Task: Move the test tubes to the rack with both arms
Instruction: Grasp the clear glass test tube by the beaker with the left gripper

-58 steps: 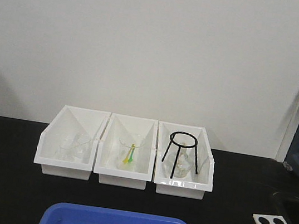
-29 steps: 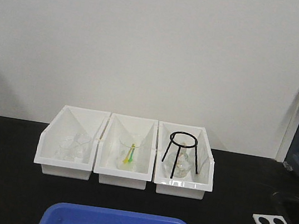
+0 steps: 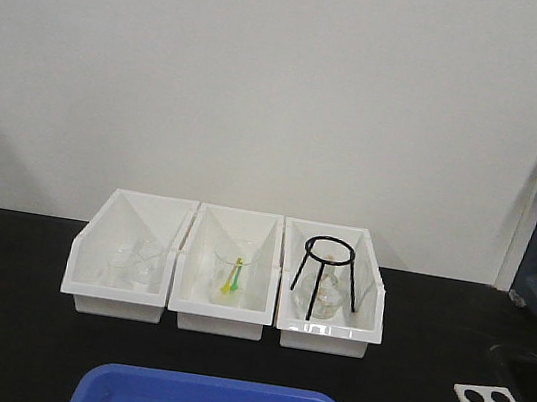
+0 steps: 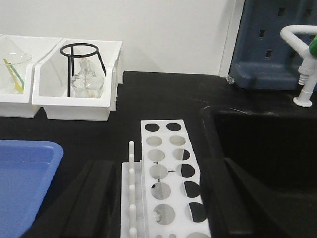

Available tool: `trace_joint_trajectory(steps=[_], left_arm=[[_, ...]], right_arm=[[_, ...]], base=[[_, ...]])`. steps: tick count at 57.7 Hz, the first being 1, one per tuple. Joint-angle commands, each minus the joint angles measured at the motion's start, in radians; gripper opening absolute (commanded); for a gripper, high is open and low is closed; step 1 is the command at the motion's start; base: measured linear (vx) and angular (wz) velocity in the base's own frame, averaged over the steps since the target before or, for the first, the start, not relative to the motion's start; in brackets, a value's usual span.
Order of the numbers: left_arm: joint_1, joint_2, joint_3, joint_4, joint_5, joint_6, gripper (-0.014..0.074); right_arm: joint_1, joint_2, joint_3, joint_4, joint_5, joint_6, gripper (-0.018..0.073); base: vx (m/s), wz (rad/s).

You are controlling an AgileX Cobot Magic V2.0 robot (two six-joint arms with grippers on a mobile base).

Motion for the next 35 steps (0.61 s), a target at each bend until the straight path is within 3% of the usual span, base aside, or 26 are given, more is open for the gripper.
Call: trace_joint_trajectory(steps=[1,8,15,35], left_arm=[[-0.008,0.048,-0.033,-0.006,-0.156,0.009,0.0519],[-0.008,0.132,-0.033,-0.008,-0.246,0.027,0.0519],[-0.007,0.183,-0.038,-0.075,-0.315,0.066,0.0519],[-0.007,0.325,-0.053,-0.076,-0.480,0.067,0.0519]], right_arm=[[-0.008,0.010,-0.034,-0.005,-0.078,-0.004,0.0450],[-0.008,0.010,-0.034,-0.005,-0.078,-0.004,0.0450],[-0.008,0.010,-0.034,-0.005,-0.069,-0.004,0.0450],[-0.008,0.010,-0.034,-0.005,-0.059,-0.004,0.0450]], base=[[0.00,0.00],[0.00,0.00],[0.00,0.00],[0.00,0.00]])
